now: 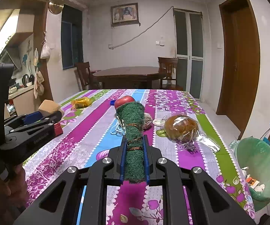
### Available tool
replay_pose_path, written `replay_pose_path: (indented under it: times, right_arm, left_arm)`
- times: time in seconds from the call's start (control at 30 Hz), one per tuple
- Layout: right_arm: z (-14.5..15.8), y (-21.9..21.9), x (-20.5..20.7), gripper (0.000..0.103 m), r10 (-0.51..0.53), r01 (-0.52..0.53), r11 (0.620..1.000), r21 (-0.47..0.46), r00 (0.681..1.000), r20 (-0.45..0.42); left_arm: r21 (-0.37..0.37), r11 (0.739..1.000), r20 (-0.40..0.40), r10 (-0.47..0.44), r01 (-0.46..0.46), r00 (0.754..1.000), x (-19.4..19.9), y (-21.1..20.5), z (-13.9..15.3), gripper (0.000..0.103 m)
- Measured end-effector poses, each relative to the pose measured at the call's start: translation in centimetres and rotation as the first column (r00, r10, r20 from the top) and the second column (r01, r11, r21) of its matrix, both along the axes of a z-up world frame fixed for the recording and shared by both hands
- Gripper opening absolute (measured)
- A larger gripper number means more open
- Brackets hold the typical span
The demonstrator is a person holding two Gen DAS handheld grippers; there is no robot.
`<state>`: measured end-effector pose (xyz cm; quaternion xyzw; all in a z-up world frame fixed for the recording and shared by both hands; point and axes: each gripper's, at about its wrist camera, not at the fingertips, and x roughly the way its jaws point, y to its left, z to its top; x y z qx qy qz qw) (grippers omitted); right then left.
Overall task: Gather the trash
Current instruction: 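Carry the sponge block and green scrubber over the green bin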
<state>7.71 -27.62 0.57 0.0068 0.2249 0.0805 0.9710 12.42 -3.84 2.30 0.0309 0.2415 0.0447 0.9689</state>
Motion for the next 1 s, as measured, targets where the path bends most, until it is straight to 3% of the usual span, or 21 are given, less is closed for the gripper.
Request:
replay_pose_path:
  times: [0.63,1.0]
  right_arm:
    - [0.3,-1.4,-0.8,0.016,-0.03,0.03,0.999,0.019,1.0,-0.004]
    - [0.2,-4.9,-1.1,0.016,-0.093,0.093,0.995,0.037,0.996,-0.014]
  left_arm:
    - [0.061,0.997,0.01,-0.053,0.052,0.999,-0.4,-3.4,0.3,0.044]
    - [0.114,0.986,0.019,-0.127,0.124,0.992,0.6,-7.8,0.6,0.044]
